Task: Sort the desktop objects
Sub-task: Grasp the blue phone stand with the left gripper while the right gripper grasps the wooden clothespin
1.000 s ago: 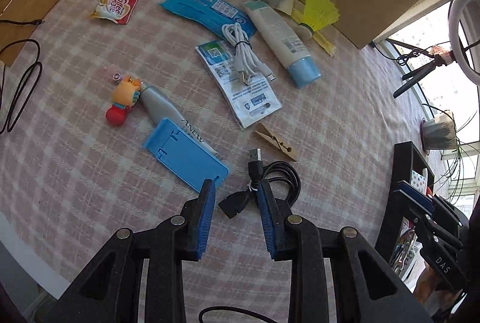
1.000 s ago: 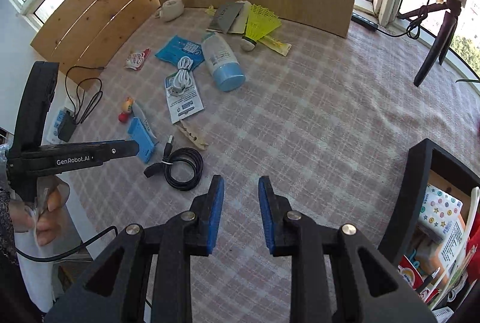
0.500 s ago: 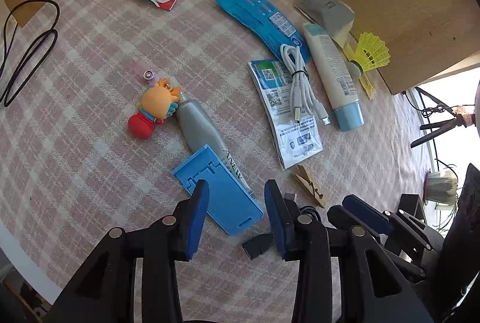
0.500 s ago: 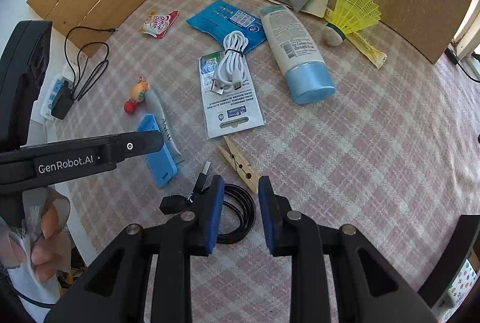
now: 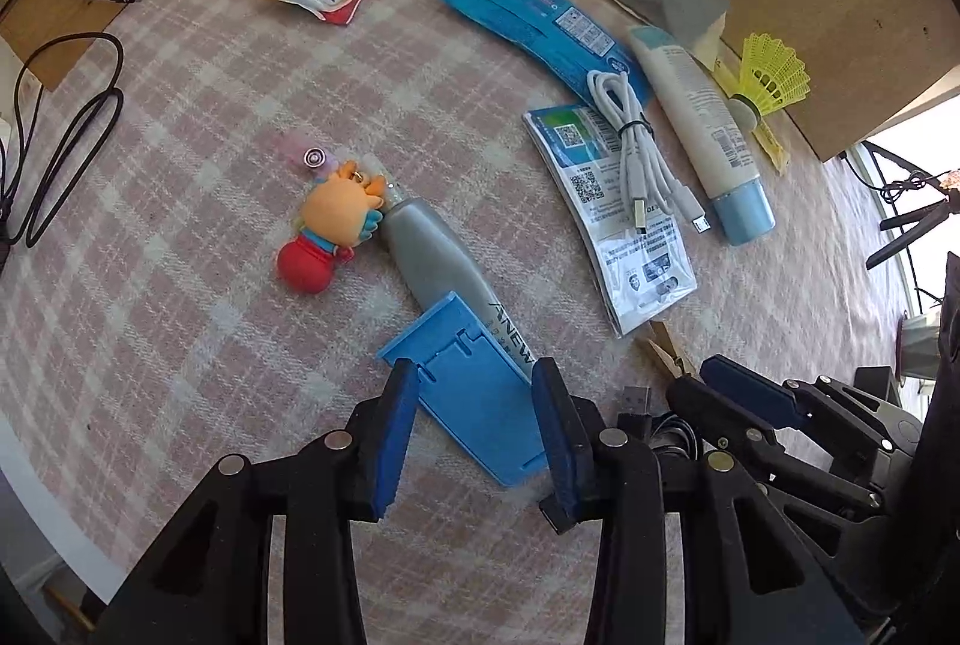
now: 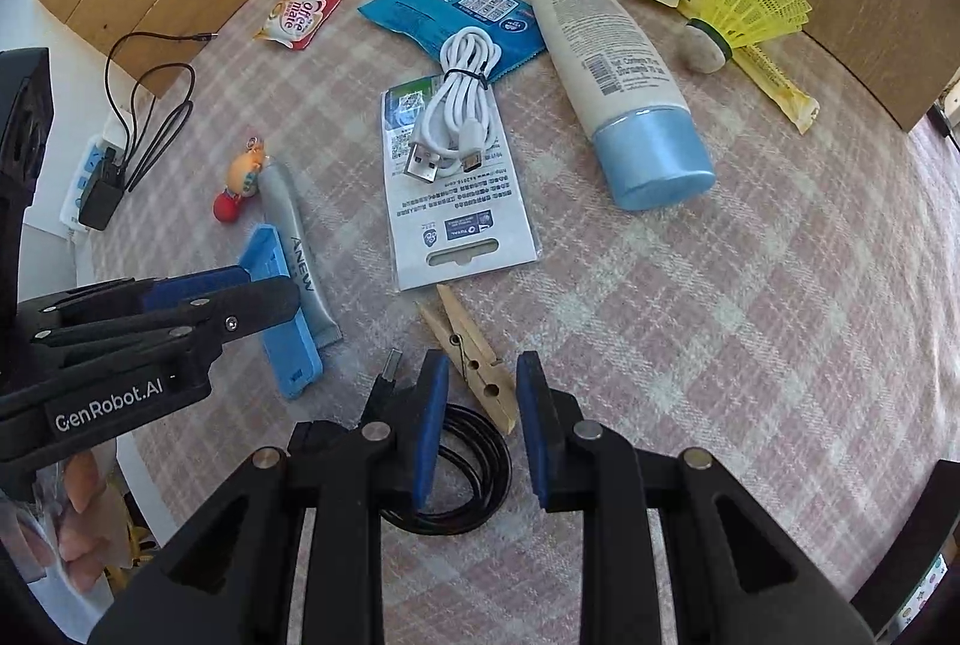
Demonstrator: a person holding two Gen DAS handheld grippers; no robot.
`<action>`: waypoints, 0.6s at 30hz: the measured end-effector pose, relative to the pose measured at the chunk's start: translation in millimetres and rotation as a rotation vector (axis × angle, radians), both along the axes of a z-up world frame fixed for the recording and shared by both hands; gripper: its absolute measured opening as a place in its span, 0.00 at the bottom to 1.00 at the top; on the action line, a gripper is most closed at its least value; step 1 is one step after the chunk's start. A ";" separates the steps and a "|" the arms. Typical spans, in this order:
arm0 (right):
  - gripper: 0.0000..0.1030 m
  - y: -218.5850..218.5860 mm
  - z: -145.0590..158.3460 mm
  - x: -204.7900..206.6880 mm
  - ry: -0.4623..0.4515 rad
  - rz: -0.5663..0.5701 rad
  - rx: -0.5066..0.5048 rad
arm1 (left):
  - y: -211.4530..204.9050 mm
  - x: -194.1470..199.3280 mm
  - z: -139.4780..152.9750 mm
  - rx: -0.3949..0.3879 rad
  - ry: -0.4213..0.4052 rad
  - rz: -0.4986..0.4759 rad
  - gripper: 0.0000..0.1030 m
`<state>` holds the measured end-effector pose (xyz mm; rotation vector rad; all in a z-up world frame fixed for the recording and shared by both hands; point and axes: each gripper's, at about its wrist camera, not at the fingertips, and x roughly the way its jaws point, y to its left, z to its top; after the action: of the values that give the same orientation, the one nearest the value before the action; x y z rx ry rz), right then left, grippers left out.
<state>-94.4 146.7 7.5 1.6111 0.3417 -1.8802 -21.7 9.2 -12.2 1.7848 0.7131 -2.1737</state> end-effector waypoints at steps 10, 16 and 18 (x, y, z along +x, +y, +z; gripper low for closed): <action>0.13 9.2 -5.4 0.9 -0.004 -0.049 0.013 | 15.7 7.2 -4.2 -0.035 0.016 -0.058 0.39; 0.12 37.9 -5.8 4.5 -0.008 -0.131 -0.010 | 14.2 30.4 -11.1 -0.028 0.018 -0.099 0.38; 0.12 49.3 -6.7 8.1 -0.014 -0.165 -0.031 | 16.8 37.6 -11.4 -0.048 0.028 -0.125 0.38</action>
<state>-86.3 196.0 0.8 1.6752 0.1772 -1.9844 16.0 26.1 -23.6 1.8236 0.5648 -2.2790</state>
